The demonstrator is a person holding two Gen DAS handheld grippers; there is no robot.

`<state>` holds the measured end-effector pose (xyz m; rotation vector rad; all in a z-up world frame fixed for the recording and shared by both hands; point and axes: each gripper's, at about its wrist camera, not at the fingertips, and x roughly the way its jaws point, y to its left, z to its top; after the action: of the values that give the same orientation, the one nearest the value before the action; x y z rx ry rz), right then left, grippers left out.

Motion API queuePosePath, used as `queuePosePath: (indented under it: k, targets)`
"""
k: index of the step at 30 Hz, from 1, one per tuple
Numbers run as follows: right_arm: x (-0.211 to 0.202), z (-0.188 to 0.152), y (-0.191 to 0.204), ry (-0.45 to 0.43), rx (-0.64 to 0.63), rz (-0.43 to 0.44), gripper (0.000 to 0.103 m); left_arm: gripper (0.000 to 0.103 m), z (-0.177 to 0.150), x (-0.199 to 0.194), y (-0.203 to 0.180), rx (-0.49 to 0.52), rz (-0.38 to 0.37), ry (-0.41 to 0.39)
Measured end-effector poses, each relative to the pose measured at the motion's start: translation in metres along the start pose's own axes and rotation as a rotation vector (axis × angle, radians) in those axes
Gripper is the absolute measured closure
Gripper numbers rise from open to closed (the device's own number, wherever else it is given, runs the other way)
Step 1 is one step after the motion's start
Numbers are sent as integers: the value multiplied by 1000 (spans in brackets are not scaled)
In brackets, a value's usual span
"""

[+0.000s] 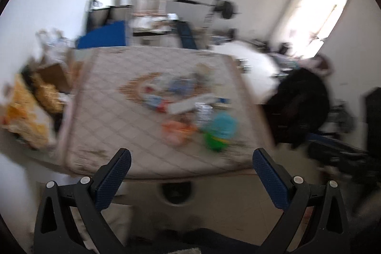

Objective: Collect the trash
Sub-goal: 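Grasp the orange snack bag with the left gripper while the right grasps the blue rice bag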

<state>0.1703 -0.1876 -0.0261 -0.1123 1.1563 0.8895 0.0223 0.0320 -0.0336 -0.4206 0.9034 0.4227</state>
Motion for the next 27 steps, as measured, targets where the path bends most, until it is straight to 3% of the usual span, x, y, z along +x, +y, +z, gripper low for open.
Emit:
queuePosePath:
  k: [1,3,6,9,13,16,17,19,21,23,24,25,27]
  targets:
    - [12,2,-9,23,56,-61,0,0,2,15,4,2,43,7]
    - [31,6,-25,-21,134,-61,0,0,4,46,13,-3,108,31]
    - [79,14,-62,-51,271,-140,0,0,3,112,28,-21,192,105]
    - [139,23,-113,-14,417,-211,0,0,3,171,35,-39,209,207]
    - [194,11,-150,119,520,-341,0,0,0,250,40,-119,172,373]
    - [252,18,-172,183,592,-334,0,3,-2,303,43,-223,120,475]
    - [272,23,-178,201,602,-332,0,6,-1,320,43,-263,106,497]
    - [302,31,-185,228,596,-349,0,23,1,348,42,-337,91,528]
    - [327,41,-191,239,574,-355,0,23,5,373,40,-387,98,541]
    - [351,49,-194,273,543,-372,0,29,8,392,38,-408,114,550]
    - [361,52,-197,287,538,-369,0,41,8,402,36,-415,119,563]
    - [372,54,-199,310,531,-370,0,45,8,408,34,-418,122,573]
    - [387,58,-201,352,506,-380,0,48,9,412,29,-406,151,561]
